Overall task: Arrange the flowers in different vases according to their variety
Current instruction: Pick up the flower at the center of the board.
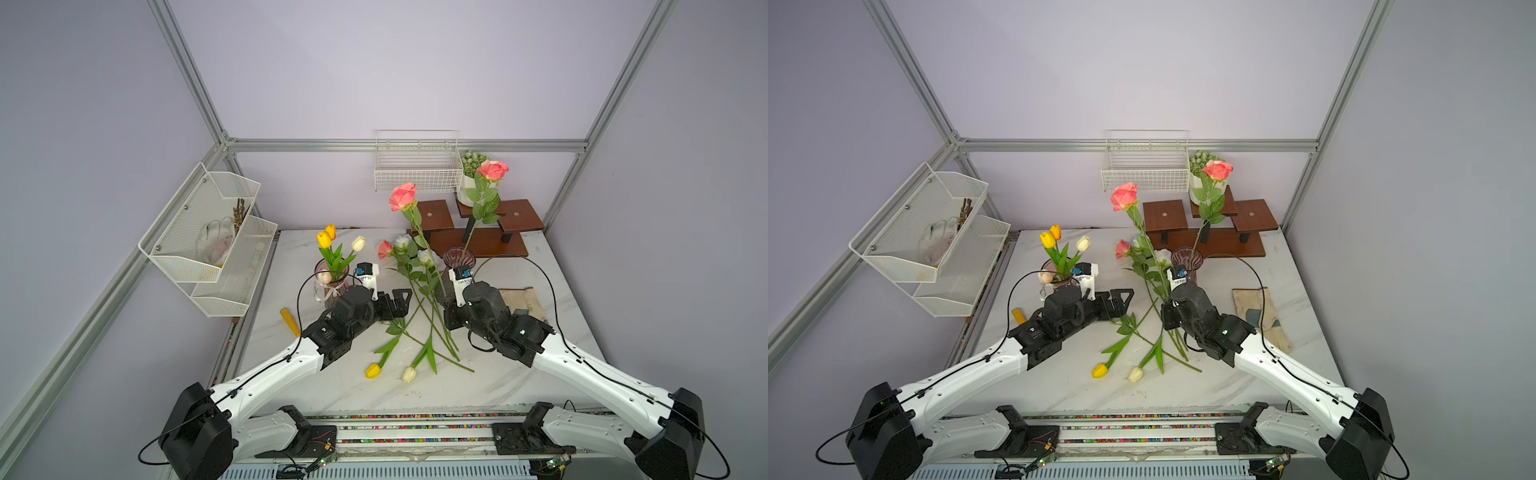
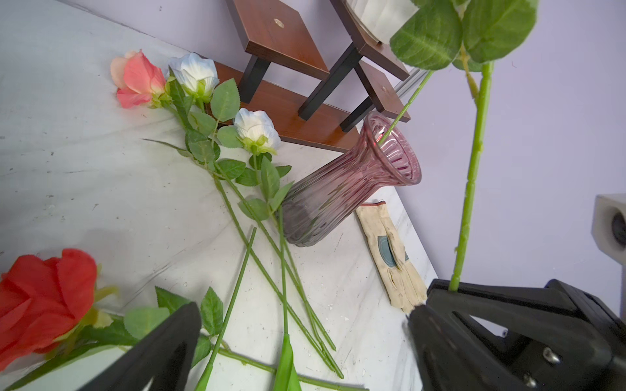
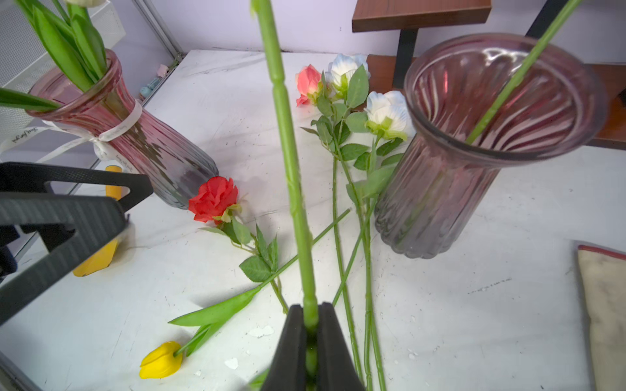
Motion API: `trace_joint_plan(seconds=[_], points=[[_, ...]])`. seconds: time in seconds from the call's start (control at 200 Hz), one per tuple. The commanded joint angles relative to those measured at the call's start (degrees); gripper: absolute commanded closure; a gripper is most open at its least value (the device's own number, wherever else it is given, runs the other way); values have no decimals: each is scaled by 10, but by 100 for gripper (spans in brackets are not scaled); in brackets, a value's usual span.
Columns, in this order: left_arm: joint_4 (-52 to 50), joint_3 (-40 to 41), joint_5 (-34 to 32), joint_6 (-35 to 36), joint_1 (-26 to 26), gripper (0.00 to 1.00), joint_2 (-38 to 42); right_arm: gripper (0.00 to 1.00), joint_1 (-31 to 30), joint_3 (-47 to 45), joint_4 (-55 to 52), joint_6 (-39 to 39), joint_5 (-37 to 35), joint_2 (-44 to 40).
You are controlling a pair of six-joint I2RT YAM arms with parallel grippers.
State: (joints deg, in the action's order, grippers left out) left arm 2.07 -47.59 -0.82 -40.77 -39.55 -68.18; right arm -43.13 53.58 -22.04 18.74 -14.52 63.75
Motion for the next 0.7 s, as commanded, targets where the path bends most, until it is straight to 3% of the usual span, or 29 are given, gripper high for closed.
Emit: trace_joint_plan(seconds=[0.0, 0.28, 0.395, 0.505, 0.695], points=[[59, -82, 89, 49, 5, 0, -13, 100, 0, 5, 60, -30, -33, -35], [143, -226, 276, 19, 17, 0, -144, 100, 23, -27, 131, -48, 60, -83], [196, -257, 322, -13, 25, 9, -190, 100, 37, -37, 136, -44, 95, -89], [199, -295, 340, -19, 27, 30, -226, 100, 48, -50, 136, -42, 117, -96], [194, -348, 354, -20, 28, 91, -274, 100, 63, -71, 132, -37, 131, -109]])
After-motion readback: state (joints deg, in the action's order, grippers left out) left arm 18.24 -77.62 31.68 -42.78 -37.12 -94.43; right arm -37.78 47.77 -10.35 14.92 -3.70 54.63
